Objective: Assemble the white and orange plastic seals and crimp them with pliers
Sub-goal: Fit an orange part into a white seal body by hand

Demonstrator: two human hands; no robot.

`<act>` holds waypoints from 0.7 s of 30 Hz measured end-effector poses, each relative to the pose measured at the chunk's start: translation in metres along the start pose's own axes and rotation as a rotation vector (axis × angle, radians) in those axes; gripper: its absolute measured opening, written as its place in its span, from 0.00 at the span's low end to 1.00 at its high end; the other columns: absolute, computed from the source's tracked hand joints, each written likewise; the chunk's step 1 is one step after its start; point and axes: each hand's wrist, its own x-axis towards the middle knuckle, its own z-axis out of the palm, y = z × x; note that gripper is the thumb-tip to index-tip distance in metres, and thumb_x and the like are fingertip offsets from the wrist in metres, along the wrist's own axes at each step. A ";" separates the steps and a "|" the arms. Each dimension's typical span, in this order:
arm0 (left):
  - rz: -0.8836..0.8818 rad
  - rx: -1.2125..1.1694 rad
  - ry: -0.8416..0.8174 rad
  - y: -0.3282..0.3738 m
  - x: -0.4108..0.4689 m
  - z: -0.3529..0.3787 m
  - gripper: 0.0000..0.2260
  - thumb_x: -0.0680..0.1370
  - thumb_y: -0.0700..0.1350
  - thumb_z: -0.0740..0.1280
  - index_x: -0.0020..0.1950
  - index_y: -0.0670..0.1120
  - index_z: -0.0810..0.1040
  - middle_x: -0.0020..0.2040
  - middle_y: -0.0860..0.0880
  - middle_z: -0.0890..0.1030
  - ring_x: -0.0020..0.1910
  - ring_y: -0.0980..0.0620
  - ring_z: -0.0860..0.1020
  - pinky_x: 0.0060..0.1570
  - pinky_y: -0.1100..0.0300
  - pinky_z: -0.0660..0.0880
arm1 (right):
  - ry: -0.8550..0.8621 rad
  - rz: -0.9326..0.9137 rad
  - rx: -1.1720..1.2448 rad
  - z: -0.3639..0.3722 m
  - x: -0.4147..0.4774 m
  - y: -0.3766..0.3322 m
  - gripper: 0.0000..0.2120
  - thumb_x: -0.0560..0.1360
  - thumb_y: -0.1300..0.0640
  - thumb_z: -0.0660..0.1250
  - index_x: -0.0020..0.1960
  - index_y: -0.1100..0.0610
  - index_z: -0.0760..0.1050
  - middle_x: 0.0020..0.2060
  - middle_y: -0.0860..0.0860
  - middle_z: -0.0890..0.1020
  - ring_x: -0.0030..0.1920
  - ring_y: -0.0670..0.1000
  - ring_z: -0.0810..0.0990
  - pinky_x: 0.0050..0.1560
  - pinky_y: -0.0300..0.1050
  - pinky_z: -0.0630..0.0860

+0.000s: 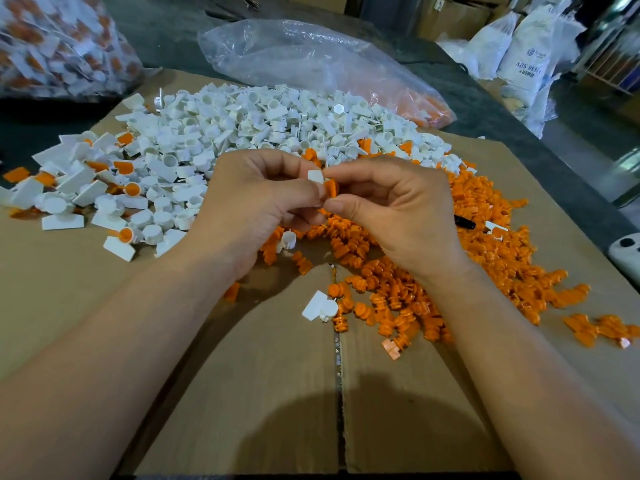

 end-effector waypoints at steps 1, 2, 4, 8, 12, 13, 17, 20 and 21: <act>0.009 0.015 0.007 0.000 0.000 0.000 0.07 0.69 0.30 0.69 0.35 0.42 0.78 0.25 0.49 0.79 0.23 0.54 0.77 0.25 0.66 0.74 | -0.004 -0.003 0.001 0.000 0.000 0.000 0.20 0.67 0.68 0.71 0.56 0.57 0.74 0.42 0.49 0.81 0.44 0.44 0.82 0.48 0.38 0.78; 0.014 0.023 0.010 0.000 0.000 0.001 0.07 0.69 0.30 0.69 0.35 0.42 0.78 0.25 0.49 0.79 0.23 0.54 0.77 0.25 0.66 0.74 | -0.007 -0.001 0.008 0.000 0.000 0.001 0.21 0.66 0.68 0.71 0.56 0.55 0.74 0.42 0.47 0.81 0.44 0.43 0.82 0.47 0.37 0.78; 0.020 0.024 0.009 0.000 0.000 0.000 0.07 0.69 0.30 0.69 0.35 0.42 0.78 0.26 0.49 0.79 0.23 0.53 0.77 0.26 0.66 0.74 | -0.008 0.030 0.025 0.000 -0.001 0.002 0.24 0.66 0.70 0.72 0.55 0.50 0.72 0.42 0.45 0.80 0.44 0.41 0.81 0.47 0.35 0.77; 0.024 0.020 -0.008 0.001 -0.001 0.000 0.07 0.69 0.31 0.70 0.36 0.42 0.79 0.28 0.47 0.81 0.25 0.53 0.78 0.28 0.65 0.76 | -0.008 0.073 0.033 -0.002 -0.001 0.004 0.26 0.66 0.72 0.71 0.53 0.46 0.72 0.42 0.44 0.80 0.43 0.40 0.81 0.46 0.34 0.77; 0.036 0.038 -0.016 0.003 -0.002 0.000 0.08 0.69 0.31 0.70 0.35 0.43 0.79 0.28 0.47 0.81 0.25 0.53 0.78 0.28 0.65 0.76 | -0.010 0.019 -0.036 -0.002 0.001 0.003 0.21 0.66 0.69 0.72 0.49 0.46 0.75 0.42 0.43 0.79 0.43 0.41 0.81 0.46 0.37 0.78; 0.037 0.044 -0.020 0.003 -0.002 0.000 0.08 0.69 0.31 0.70 0.35 0.43 0.79 0.28 0.47 0.81 0.25 0.54 0.78 0.28 0.65 0.76 | -0.013 0.006 -0.050 -0.002 0.001 0.002 0.20 0.66 0.68 0.72 0.48 0.46 0.76 0.42 0.43 0.80 0.43 0.42 0.81 0.46 0.38 0.78; 0.032 0.047 -0.020 0.003 -0.002 0.000 0.08 0.69 0.31 0.70 0.34 0.44 0.79 0.27 0.48 0.80 0.24 0.54 0.78 0.27 0.65 0.76 | -0.025 -0.004 -0.022 -0.003 0.002 0.002 0.20 0.66 0.68 0.72 0.47 0.45 0.76 0.41 0.41 0.80 0.42 0.40 0.81 0.44 0.34 0.77; 0.019 0.035 -0.026 0.003 -0.001 0.000 0.08 0.69 0.30 0.70 0.35 0.43 0.79 0.26 0.48 0.80 0.23 0.54 0.77 0.26 0.66 0.75 | -0.052 0.006 0.027 -0.003 0.001 0.003 0.20 0.66 0.69 0.71 0.48 0.46 0.76 0.41 0.40 0.81 0.42 0.40 0.82 0.45 0.34 0.77; 0.014 0.027 -0.027 0.003 -0.001 -0.001 0.08 0.69 0.30 0.70 0.35 0.42 0.79 0.26 0.48 0.80 0.23 0.54 0.77 0.26 0.66 0.74 | -0.056 0.011 0.040 -0.003 0.000 0.002 0.20 0.66 0.69 0.71 0.48 0.46 0.76 0.40 0.40 0.81 0.43 0.41 0.82 0.45 0.34 0.77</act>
